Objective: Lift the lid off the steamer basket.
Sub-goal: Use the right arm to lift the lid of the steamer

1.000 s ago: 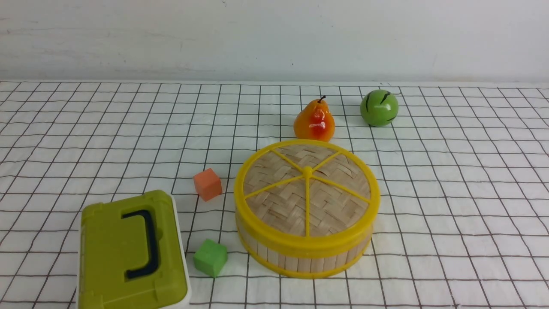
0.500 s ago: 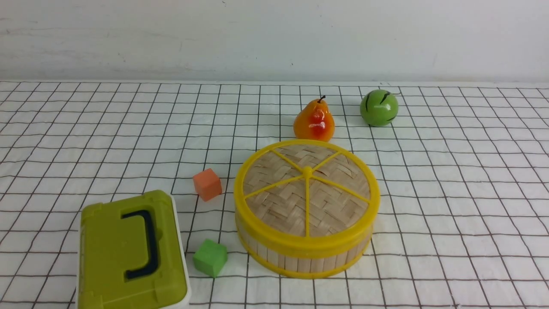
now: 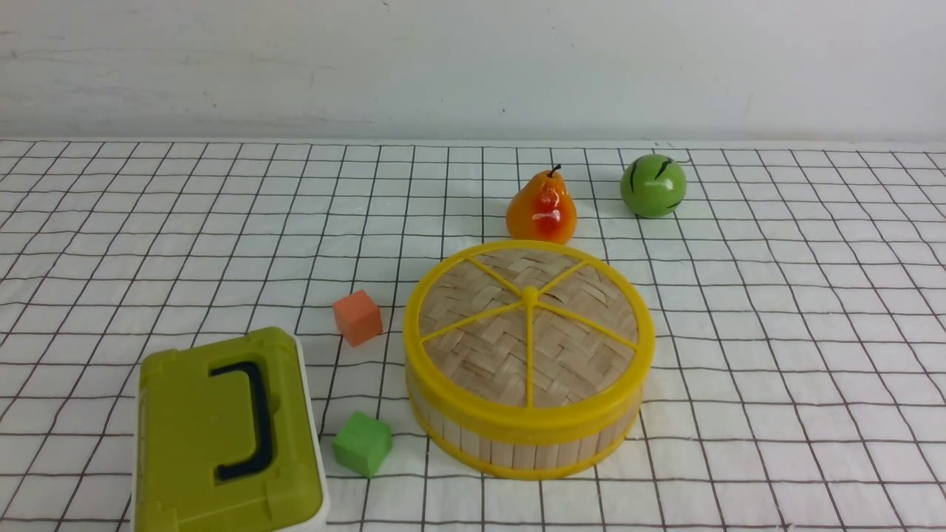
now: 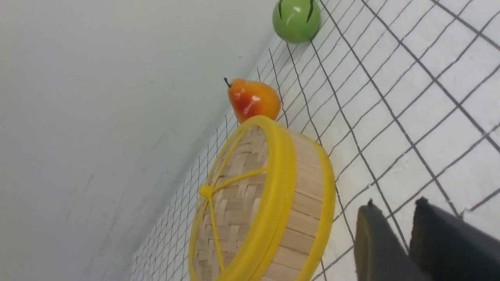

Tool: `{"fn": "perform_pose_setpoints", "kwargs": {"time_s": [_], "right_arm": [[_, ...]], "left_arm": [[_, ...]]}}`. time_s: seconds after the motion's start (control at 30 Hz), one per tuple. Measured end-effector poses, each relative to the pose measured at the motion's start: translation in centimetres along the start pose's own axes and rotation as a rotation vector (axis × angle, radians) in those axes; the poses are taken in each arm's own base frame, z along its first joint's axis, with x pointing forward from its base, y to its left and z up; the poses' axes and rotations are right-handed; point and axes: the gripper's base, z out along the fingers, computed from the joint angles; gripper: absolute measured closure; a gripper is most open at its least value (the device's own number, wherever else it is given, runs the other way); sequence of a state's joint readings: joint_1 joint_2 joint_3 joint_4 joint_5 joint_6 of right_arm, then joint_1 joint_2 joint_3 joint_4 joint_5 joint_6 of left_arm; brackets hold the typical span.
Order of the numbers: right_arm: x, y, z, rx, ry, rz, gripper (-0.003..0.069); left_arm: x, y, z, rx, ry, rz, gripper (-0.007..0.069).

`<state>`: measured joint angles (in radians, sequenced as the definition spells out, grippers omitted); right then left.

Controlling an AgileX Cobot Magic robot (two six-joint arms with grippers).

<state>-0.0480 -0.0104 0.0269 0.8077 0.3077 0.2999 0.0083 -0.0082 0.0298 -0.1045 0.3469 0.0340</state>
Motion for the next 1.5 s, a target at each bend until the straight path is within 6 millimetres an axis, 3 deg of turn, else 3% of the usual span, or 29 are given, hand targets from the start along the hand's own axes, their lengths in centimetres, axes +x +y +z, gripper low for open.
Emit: {"fn": "perform_pose_setpoints", "kwargs": {"time_s": [0.17,0.33,0.5,0.67,0.87,1.0,1.07,1.13,1.17,1.27,1.5], "right_arm": [[-0.1,0.0,0.0,-0.004,-0.014,-0.021,0.0505],[-0.4,0.7,-0.2,-0.022,-0.019,-0.162,0.0503],[-2.5,6.5,-1.5,-0.112,-0.024,-0.520,0.0577],[-5.0,13.1,-0.7,-0.132,0.124,-0.857,0.0680],[-7.8,19.6,3.0,-0.185,0.405,-1.083,0.0680],[-8.5,22.1,6.2,-0.230,0.588,-1.119,0.0672],[-8.3,22.4,7.4,-0.243,0.662,-1.134,0.0671],[-7.4,23.3,10.2,-0.247,0.830,-1.198,0.0671],[-7.4,23.5,10.1,-0.249,0.834,-1.206,0.0671],[-5.1,23.8,13.2,-0.147,1.050,-1.271,0.0669],[-2.6,24.8,18.2,0.079,1.099,-1.334,0.0657]], "left_arm": [[0.0,0.0,0.0,0.000,0.000,0.000,0.0386],[0.0,0.0,0.0,0.000,0.000,0.000,0.0386],[0.0,0.0,0.0,0.000,0.000,0.000,0.0386],[0.0,0.0,0.0,0.000,0.000,0.000,0.0386],[0.0,0.0,0.0,0.000,0.000,0.000,0.0386],[0.0,0.0,0.0,0.000,0.000,0.000,0.0385],[0.0,0.0,0.0,0.000,0.000,0.000,0.0385],[0.0,0.0,0.0,0.000,0.000,0.000,0.0385],[0.0,0.0,0.0,0.000,0.000,0.000,0.0385],[0.0,0.0,0.0,0.000,0.000,0.000,0.0385],[0.0,0.0,0.0,0.000,0.000,0.000,0.0385]]}}
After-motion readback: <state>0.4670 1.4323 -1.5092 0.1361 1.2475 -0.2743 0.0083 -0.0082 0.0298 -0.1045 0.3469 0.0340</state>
